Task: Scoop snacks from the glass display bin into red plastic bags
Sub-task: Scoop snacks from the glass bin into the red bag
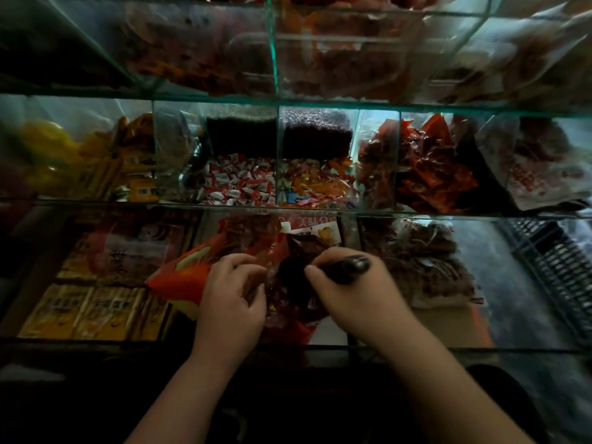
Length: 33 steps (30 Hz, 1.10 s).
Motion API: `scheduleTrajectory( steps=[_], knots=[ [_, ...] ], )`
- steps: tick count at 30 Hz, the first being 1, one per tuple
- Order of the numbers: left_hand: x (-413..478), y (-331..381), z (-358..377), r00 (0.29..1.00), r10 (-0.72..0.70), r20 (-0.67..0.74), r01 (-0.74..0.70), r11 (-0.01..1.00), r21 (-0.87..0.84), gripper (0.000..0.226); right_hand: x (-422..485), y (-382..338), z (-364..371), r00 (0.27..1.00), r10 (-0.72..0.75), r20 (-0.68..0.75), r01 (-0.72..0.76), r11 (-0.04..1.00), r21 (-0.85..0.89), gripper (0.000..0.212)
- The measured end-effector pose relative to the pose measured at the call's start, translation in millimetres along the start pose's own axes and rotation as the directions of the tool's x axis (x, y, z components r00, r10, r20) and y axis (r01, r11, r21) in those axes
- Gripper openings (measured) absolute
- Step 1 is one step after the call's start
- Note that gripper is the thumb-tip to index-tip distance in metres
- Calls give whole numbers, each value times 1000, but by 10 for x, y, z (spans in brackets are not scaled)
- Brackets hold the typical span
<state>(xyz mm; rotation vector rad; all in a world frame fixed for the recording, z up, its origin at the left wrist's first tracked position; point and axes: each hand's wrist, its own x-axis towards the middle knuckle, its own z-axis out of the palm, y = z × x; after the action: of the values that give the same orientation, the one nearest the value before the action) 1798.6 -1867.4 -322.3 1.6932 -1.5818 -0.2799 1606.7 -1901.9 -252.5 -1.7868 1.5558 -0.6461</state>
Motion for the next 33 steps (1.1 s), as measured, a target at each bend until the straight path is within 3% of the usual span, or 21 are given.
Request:
scheduleTrajectory(
  steps=[5, 7, 10, 13, 16, 18, 21, 26, 30, 33],
  knots=[
    [-98, -51, 52, 1000, -26, -9, 26, 999, -31, 22, 186, 272, 508, 1000, 22, 21, -21, 999, -48, 14],
    [-126, -70, 59, 997, -81, 17, 82, 994, -72, 25, 240, 286, 583, 995, 95, -10, -95, 995, -9, 17],
    [-144, -92, 62, 984, -173, 41, 177, 976, -126, 37, 279, 256, 642, 963, 261, 61, -268, 949, 165, 29],
    [-141, -68, 78, 973, -224, 57, 231, 957, -173, 58, 245, 309, 717, 954, 296, 46, -296, 908, 295, 27],
    [-167, -34, 78, 963, -264, 61, 271, 938, -216, 66, 218, 371, 739, 895, 446, 13, -366, 717, 593, 15],
    [-176, -27, 71, 962, -261, 74, 271, 939, -214, 65, 174, 370, 675, 871, 490, 21, -350, 591, 726, 11],
    [-161, -21, 62, 964, -254, 78, 265, 939, -220, 62, 100, 368, 556, 880, 475, 5, -303, 552, 777, 15],
    [-137, 9, 85, 965, -247, 88, 261, 940, -222, 60, 63, 366, 423, 849, 523, 77, -352, 450, 821, 16],
    [-153, 19, 54, 976, -198, 87, 212, 958, -195, 56, -33, 431, 242, 851, 526, 4, -289, 461, 839, 19],
    [-170, 54, 7, 994, -80, 74, 81, 997, -14, 45, -145, 475, 87, 847, 529, -42, -260, 482, 837, 22]
  ],
)
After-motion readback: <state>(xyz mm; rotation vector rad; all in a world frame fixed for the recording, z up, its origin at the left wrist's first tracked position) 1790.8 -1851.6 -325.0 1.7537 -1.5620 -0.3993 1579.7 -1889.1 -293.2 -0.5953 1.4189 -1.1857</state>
